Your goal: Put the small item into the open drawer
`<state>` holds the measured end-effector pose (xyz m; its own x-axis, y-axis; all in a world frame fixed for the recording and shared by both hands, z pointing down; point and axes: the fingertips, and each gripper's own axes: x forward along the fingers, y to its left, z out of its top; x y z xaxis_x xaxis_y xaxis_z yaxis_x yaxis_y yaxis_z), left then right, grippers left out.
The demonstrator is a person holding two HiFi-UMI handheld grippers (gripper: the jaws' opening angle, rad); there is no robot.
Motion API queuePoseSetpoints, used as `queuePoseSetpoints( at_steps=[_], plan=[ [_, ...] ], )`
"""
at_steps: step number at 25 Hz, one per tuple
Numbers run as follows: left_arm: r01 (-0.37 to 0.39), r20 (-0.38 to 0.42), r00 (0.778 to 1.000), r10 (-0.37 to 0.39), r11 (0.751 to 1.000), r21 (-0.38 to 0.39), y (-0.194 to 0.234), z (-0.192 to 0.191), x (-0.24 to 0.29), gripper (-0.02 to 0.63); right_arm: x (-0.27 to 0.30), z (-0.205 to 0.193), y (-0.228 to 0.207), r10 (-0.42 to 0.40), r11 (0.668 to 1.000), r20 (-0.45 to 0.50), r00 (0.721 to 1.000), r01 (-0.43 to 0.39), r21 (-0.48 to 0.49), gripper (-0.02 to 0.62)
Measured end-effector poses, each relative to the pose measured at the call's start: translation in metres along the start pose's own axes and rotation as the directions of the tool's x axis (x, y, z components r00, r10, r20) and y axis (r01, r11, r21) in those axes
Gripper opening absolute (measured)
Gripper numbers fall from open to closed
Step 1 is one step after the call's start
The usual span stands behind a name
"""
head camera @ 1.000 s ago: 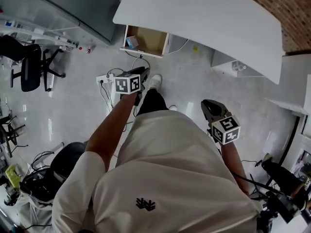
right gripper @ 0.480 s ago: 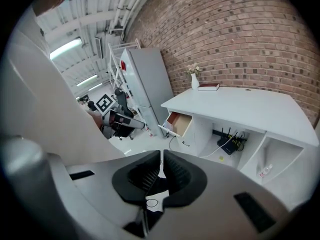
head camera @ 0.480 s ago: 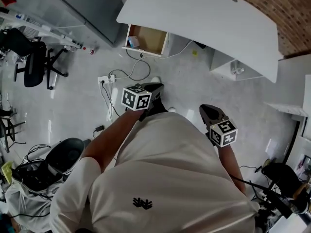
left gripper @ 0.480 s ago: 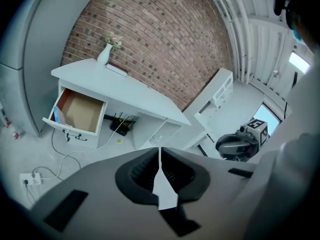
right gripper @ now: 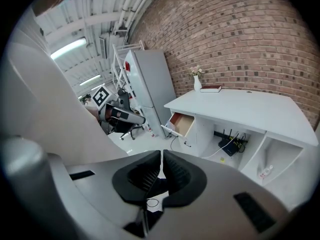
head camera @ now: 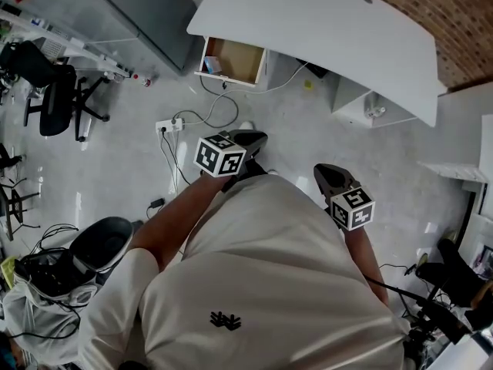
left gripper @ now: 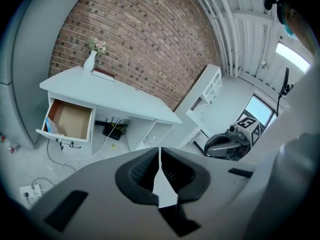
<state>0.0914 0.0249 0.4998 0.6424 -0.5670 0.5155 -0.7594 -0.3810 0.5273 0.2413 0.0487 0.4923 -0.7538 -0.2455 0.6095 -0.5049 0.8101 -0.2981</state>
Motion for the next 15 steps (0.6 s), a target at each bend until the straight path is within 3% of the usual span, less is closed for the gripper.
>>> queuePoseSetpoints(
  at_steps=[15],
  plan=[
    [-0.015, 0.041, 0.999, 0.016, 1.000, -0.017, 0.000, -0.006, -0.020, 0.034, -0.002, 0.000, 0.015, 0.009, 0.999, 0.003, 1.000, -0.009, -0.035, 0.038]
  ],
)
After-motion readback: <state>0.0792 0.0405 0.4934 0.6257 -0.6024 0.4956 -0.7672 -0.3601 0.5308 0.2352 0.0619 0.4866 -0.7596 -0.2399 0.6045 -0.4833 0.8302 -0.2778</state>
